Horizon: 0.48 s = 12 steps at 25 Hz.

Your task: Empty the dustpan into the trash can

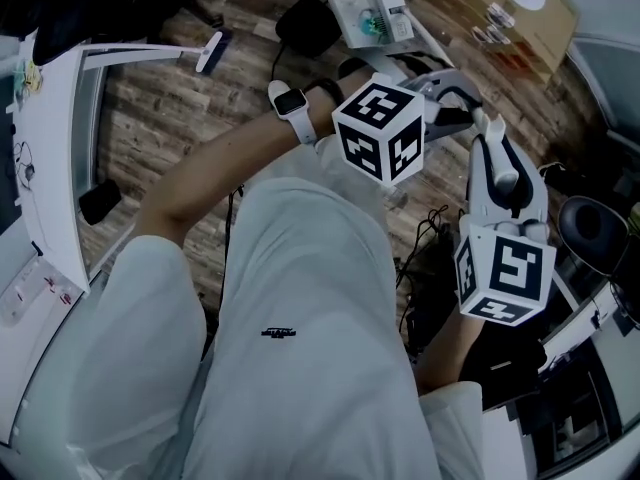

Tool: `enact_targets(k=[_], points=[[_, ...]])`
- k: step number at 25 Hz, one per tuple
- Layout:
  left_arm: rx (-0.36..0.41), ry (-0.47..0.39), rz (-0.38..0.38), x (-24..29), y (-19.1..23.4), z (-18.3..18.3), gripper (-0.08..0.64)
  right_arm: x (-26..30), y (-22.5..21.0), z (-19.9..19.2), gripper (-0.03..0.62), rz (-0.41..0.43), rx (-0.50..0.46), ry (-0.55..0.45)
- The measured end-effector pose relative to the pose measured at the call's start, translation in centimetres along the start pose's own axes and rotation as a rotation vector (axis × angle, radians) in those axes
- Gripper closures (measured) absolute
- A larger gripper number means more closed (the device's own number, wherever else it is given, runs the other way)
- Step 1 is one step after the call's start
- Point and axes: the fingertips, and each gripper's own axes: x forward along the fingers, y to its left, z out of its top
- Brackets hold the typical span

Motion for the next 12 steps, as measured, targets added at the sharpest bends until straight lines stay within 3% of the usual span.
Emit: enact_targets(k=[12], points=[[-0.054, 0.067, 0.1, -5.4, 1.5, -5.2, 0.469, 3.9, 5.9, 2.5, 0.476, 0.073, -0.09, -0.046]])
